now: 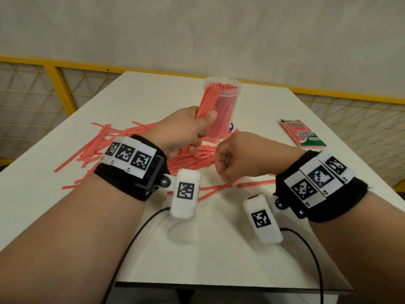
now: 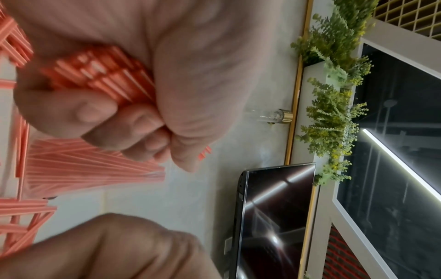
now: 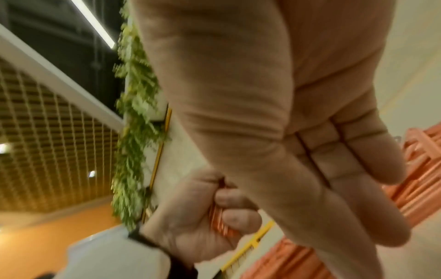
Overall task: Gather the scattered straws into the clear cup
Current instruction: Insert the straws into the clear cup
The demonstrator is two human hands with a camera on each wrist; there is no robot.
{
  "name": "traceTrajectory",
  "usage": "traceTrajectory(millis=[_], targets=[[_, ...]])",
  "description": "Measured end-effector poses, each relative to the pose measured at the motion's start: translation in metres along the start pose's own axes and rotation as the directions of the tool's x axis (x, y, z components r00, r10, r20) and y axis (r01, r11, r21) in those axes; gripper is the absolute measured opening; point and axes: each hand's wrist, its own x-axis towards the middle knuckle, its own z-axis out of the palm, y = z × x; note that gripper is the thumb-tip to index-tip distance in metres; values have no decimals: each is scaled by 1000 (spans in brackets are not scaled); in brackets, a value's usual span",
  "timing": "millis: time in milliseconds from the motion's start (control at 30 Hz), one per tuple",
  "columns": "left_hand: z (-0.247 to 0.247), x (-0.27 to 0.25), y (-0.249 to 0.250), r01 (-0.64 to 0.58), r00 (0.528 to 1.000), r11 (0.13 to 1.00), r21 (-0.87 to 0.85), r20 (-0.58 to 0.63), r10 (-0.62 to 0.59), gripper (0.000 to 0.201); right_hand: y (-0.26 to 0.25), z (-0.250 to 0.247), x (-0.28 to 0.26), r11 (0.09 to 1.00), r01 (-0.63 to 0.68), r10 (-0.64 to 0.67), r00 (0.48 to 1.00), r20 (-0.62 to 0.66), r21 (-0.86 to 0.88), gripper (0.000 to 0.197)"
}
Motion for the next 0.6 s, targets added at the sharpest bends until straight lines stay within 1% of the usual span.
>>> traceTrajectory(millis=[100, 167, 233, 300, 433, 533, 600], targets=[[3, -1, 0, -28, 1000, 997, 71, 8, 27, 33, -7, 6, 4, 984, 44, -31, 996, 81, -170, 20], [4, -2, 0, -34, 999, 996, 87, 6, 34, 31, -11, 11, 8, 968, 99, -73, 990, 118, -232, 22], [4, -2, -1, -40, 999, 995, 94, 10, 39, 24, -15, 12, 13, 949, 138, -103, 986, 132, -285, 25], [5, -2, -3, -43, 999, 995, 91, 8, 43, 21, -19, 12, 16, 929, 170, -126, 980, 151, -328, 26], [3, 0, -4, -48, 999, 997, 60, -13, 49, 24, -23, 10, 20, 927, 172, -122, 979, 165, -334, 20], [-1, 2, -4, -66, 997, 997, 33, -36, 67, 27, -24, 11, 21, 939, 143, -98, 983, 155, -312, 27], [-2, 3, -4, -76, 996, 997, 28, -38, 77, 30, -26, 12, 22, 943, 138, -88, 981, 174, -302, 27]])
